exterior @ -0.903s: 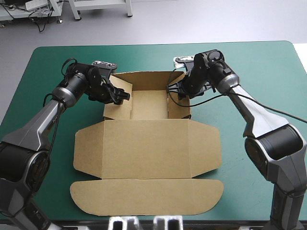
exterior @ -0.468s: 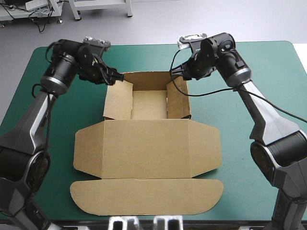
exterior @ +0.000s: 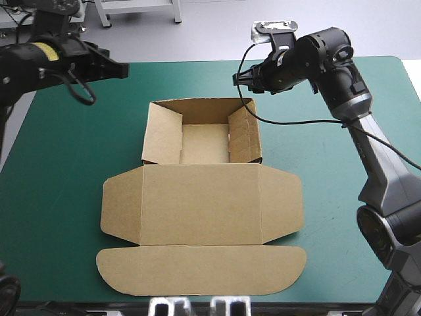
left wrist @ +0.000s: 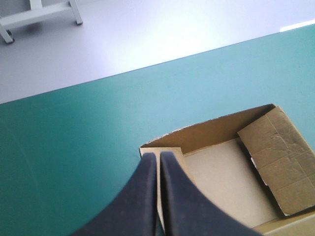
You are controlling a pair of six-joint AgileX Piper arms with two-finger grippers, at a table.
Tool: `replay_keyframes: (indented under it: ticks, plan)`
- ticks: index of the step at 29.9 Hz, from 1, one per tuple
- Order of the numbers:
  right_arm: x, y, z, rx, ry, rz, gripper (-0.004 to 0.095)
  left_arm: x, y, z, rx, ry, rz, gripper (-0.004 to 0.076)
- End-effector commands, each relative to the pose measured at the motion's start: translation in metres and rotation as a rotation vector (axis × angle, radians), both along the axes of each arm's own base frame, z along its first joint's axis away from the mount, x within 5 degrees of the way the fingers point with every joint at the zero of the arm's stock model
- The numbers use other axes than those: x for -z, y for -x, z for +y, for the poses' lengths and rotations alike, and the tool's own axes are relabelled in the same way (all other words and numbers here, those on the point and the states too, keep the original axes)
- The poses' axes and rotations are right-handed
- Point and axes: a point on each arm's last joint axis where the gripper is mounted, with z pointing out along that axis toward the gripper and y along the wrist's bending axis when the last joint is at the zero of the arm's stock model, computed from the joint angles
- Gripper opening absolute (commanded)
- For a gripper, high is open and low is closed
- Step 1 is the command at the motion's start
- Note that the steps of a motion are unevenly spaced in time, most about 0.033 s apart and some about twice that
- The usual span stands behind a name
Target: Fold the box
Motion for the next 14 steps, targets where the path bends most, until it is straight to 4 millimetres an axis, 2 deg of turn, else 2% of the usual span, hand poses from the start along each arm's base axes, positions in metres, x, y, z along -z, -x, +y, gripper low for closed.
replay_keyframes:
  ticks: [1,4,7,14]
  plan:
    - [-0.019,0.011,-0.006,-0.009,-0.065,-0.031,0.0399,-0.012,0.05,0.015,0.013,0.006,-0.042,-0.001]
    - [-0.007,0.002,-0.008,0.007,-0.056,0.008,0.0399,-0.002,0.077,0.025,0.004,-0.008,-0.029,-0.001]
    - [0.014,-0.008,-0.007,0.013,-0.045,0.076,0.0399,0.018,0.1,0.033,-0.004,-0.028,0.005,-0.001]
    - [0.063,-0.022,0.0,-0.029,0.005,0.217,0.0399,0.078,0.147,0.05,-0.013,-0.039,-0.008,-0.001]
